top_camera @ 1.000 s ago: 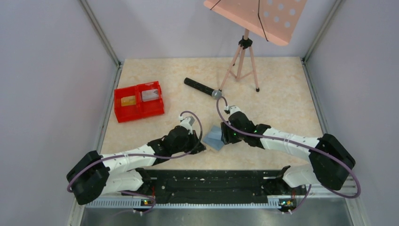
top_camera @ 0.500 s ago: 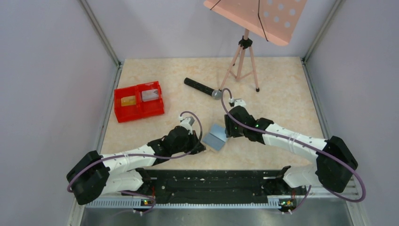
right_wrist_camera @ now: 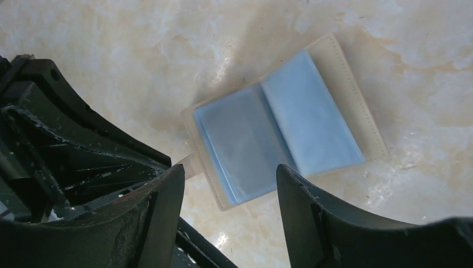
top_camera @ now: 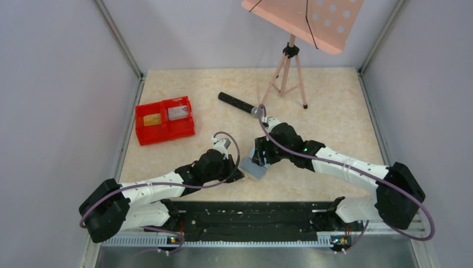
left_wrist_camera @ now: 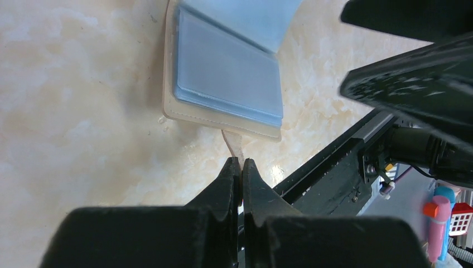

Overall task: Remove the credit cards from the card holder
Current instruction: Open the card holder at the center of the board.

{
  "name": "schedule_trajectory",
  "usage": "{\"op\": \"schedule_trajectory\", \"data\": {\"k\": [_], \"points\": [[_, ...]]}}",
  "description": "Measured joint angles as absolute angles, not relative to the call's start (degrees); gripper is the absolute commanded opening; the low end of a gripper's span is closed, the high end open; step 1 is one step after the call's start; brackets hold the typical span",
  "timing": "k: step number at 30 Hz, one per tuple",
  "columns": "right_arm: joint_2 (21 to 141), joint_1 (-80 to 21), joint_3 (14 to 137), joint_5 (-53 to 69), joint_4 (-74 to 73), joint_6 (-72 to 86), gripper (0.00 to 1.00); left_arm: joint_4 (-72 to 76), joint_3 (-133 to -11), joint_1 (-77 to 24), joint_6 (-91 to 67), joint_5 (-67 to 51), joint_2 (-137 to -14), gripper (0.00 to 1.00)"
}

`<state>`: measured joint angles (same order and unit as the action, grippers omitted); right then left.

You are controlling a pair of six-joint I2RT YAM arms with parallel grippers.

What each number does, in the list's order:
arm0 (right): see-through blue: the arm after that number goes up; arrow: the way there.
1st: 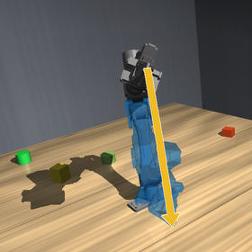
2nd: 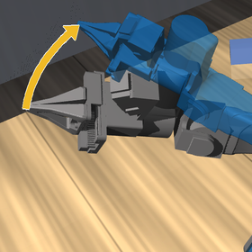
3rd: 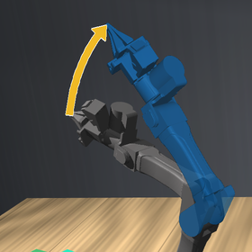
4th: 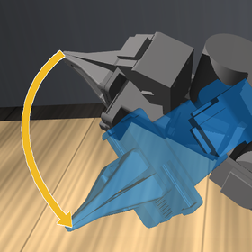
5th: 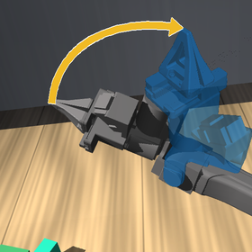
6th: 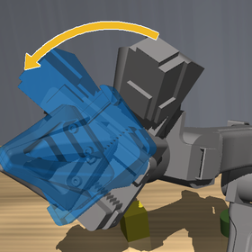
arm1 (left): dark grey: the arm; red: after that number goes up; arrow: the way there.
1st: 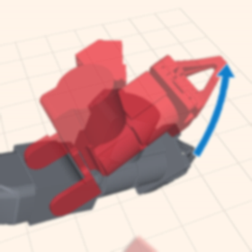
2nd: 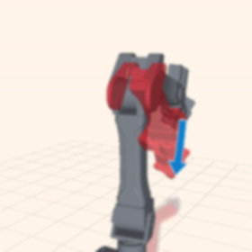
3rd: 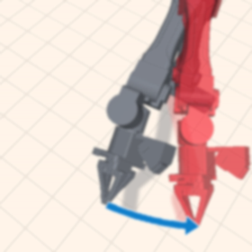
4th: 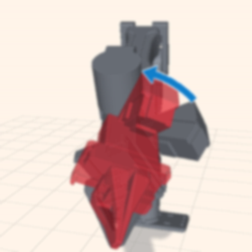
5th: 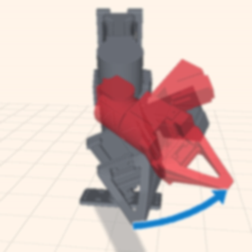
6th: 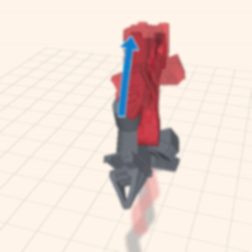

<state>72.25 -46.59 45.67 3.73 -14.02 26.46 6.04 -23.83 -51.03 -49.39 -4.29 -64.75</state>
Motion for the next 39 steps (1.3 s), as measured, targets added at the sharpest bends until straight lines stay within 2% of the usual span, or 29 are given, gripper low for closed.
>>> {"op": "schedule_trajectory", "data": {"k": [9, 21, 26, 31, 39], "points": [[79.2, -46.6, 44.5, 7.8, -11.7, 23.1, 0.67, 5.9, -23.8, -51.0, -49.4, -4.3, -64.1, 0.0], [82.1, -46.6, 43.4, 10.5, -8.7, 21.2, 0.7, 5.8, -23.9, -51.0, -49.4, -4.0, -63.9, 0.0], [83.2, -46.7, 43.0, 11.0, -7.9, 20.9, 0.7, 5.8, -23.9, -51.0, -49.4, -4.0, -63.9, 0.0], [83.5, -46.7, 42.7, 10.3, -7.9, 20.9, 0.66, 5.9, -23.9, -51.0, -49.4, -4.0, -63.9, 0.0], [85.1, -46.7, 42.6, 10.0, -7.3, 20.6, 0.68, 5.9, -23.9, -51.0, -49.4, -4.0, -63.9, 0.0]]}}
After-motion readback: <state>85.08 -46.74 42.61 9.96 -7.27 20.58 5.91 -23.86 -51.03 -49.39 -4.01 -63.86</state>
